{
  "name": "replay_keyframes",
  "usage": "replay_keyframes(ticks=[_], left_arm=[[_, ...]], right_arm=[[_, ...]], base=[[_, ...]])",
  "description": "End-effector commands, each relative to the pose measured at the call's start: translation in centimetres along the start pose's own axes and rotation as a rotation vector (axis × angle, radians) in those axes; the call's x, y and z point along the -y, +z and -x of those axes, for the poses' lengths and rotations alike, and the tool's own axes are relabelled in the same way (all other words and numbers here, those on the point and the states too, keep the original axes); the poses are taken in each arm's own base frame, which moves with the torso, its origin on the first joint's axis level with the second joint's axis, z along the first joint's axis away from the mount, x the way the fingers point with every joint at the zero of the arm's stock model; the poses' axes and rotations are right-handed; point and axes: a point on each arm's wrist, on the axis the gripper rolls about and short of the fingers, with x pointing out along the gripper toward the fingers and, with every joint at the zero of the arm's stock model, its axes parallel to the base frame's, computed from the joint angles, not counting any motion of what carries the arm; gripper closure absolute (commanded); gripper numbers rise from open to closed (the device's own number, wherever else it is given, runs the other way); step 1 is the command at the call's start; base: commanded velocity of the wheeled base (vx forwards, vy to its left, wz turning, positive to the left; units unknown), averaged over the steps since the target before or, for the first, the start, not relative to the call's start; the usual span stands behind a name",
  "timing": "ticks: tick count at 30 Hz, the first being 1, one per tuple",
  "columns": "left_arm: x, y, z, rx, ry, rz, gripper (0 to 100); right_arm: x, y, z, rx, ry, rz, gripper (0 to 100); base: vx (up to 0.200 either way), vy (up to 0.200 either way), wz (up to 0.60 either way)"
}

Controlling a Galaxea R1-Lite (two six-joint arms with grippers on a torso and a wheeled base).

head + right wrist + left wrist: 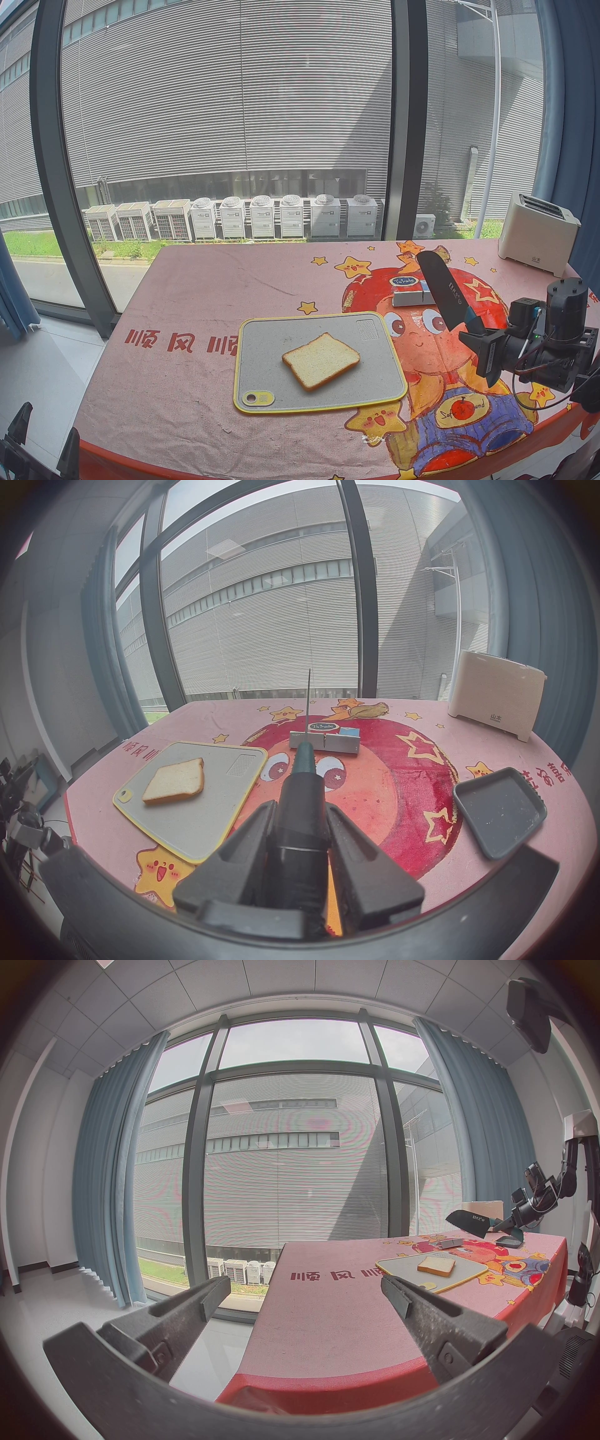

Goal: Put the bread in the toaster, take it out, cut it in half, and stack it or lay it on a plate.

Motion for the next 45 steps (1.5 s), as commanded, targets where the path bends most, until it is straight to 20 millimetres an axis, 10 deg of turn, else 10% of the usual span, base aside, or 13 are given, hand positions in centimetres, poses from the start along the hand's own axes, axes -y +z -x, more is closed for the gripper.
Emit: replay_keyframes(ticks=[1,45], left_arm=[[0.0,-0.5,0.0,-0.002,0.0,0.001,0],[0.0,-0.5,0.0,-0.002,0.0,0.001,0]], right_arm=[[-0.2,0.2,0.4,0.016,0.018,0.004,100],[-3.9,2.4,-0.5,0.069,0.268,0.225,100]], base=[[0.0,0.0,0.0],[0.0,0.0,0.0]])
